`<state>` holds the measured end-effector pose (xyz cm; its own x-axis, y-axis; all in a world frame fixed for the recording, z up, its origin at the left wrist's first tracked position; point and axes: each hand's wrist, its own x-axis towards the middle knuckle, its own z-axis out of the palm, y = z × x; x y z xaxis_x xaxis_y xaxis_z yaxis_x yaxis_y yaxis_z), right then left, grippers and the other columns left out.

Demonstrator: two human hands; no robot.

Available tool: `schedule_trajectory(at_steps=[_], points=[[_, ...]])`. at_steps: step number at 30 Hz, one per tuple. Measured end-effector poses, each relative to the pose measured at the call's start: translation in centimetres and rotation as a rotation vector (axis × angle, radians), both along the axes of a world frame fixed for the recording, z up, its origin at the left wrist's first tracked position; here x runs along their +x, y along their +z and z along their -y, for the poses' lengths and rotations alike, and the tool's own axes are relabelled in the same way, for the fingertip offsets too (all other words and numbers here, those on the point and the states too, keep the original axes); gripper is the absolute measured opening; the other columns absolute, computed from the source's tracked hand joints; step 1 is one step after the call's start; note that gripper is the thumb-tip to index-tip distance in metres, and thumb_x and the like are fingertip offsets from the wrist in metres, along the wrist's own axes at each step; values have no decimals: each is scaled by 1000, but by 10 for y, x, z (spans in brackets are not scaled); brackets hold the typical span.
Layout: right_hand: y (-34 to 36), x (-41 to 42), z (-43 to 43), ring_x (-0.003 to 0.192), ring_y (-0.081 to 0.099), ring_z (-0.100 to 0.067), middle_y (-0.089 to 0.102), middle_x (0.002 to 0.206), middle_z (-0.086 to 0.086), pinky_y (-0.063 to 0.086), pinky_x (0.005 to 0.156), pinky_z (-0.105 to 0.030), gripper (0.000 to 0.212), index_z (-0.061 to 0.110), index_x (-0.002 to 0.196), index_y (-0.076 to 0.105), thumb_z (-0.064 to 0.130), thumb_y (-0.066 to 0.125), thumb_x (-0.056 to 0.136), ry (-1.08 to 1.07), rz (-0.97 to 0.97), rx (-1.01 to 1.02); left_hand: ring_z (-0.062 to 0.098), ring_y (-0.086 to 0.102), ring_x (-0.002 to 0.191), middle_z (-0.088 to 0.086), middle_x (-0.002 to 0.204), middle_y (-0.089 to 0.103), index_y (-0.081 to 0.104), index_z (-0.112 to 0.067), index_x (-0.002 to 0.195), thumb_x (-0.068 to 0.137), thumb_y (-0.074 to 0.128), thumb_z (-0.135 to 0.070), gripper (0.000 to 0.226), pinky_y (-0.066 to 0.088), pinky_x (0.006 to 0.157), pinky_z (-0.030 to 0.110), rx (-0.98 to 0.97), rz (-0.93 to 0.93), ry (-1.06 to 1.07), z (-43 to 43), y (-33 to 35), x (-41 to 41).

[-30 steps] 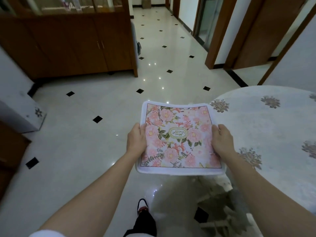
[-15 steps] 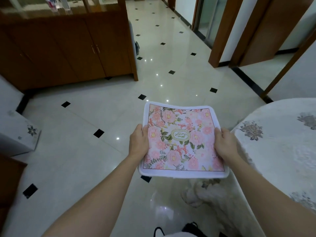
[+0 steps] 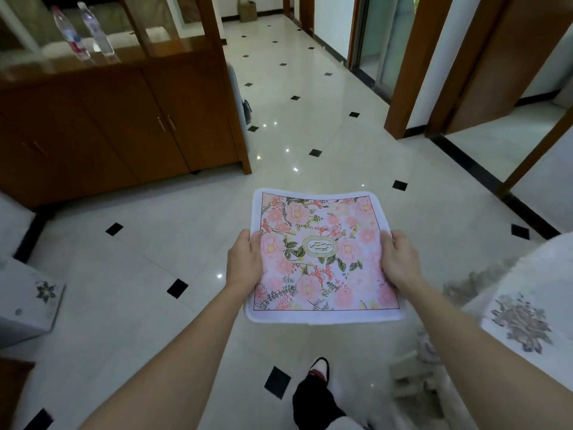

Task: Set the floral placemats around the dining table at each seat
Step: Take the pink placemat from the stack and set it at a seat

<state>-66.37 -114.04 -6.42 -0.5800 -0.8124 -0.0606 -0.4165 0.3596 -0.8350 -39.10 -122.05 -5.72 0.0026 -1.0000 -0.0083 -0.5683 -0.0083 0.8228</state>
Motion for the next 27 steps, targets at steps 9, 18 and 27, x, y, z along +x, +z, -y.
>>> schedule_trajectory(at_steps=[9,18,27], points=[[1,-72,125,81,53,-34,58,84,-17,39,70,-38,36,-1,86,51,28,36,102,-89,30,-4,11,51,66,-3,74,54,48,-13,83,104,37,-32,31,37,54,26,-25,35,-85,144,25,-82],[-5,-153,185,70,46,-25,50,71,-5,33,63,-36,34,12,72,41,28,35,101,-252,6,31,17,46,66,3,72,51,47,-5,83,104,38,-34,37,37,56,30,-8,40,-233,246,9,-182],[-13,-256,273,76,51,-28,55,78,-8,35,66,-35,35,5,82,49,30,35,102,-435,-24,63,14,44,61,3,71,49,49,-6,84,104,38,-33,36,37,45,15,14,-13,-438,379,-8,-314]])
